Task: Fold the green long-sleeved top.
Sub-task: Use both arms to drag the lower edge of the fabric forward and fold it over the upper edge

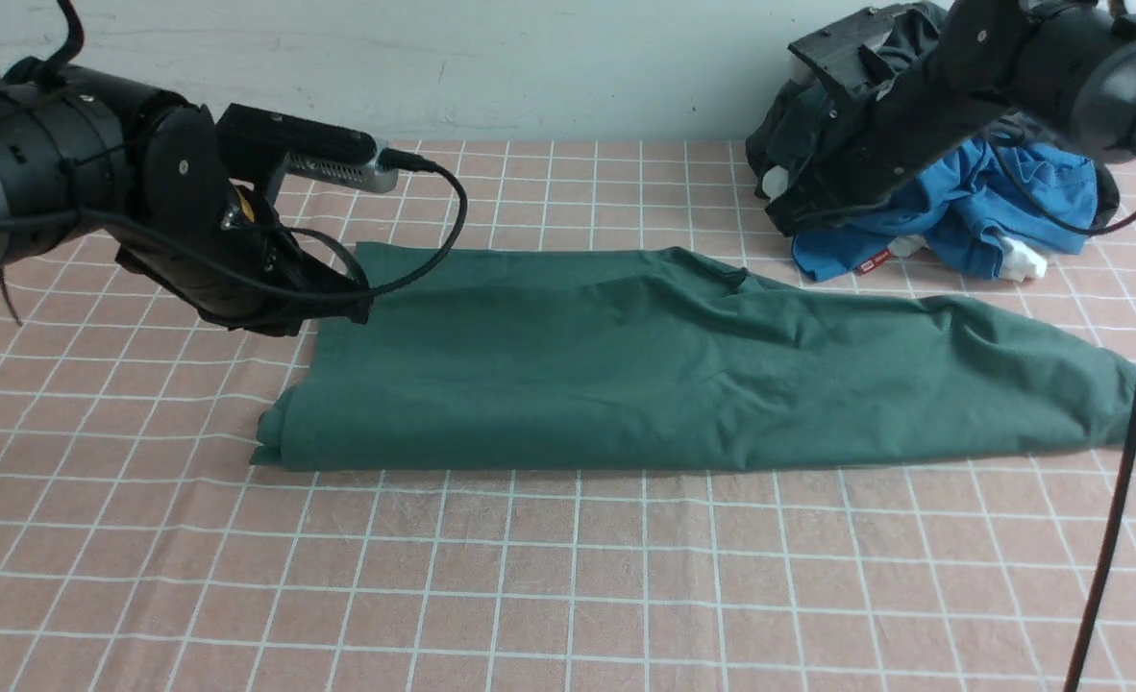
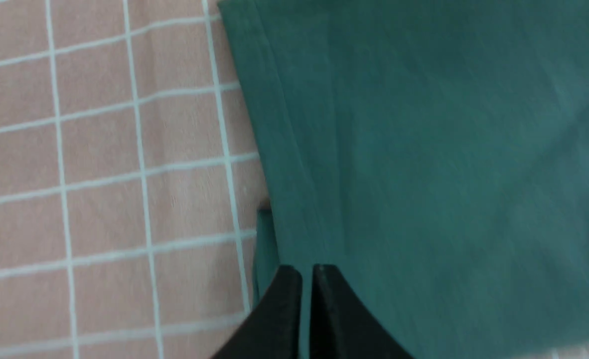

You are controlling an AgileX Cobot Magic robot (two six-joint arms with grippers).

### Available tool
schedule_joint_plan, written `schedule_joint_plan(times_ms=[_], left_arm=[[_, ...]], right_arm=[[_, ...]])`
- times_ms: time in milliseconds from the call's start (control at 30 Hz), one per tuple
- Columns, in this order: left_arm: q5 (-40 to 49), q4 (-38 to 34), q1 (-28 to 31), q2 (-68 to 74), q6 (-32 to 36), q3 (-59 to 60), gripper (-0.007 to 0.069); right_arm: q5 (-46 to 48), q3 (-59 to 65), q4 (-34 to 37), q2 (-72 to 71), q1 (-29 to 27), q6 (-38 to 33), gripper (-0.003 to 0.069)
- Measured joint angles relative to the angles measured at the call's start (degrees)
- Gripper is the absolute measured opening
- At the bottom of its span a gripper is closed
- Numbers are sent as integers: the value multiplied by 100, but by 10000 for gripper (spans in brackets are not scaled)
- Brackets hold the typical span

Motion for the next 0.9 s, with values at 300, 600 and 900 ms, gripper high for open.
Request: schedule_joint_plan(times_ms=[300, 600, 900], left_arm=[[336, -488, 410, 2086, 484, -2345, 393], [475, -532, 410, 3474, 478, -3808, 295], [537, -476, 387, 3509, 336, -3953, 27]], right_arm=[[233, 0, 476, 189, -29, -16, 253], [228, 0, 322, 281, -29, -12, 274], [175, 0, 252, 281, -29, -17, 274]])
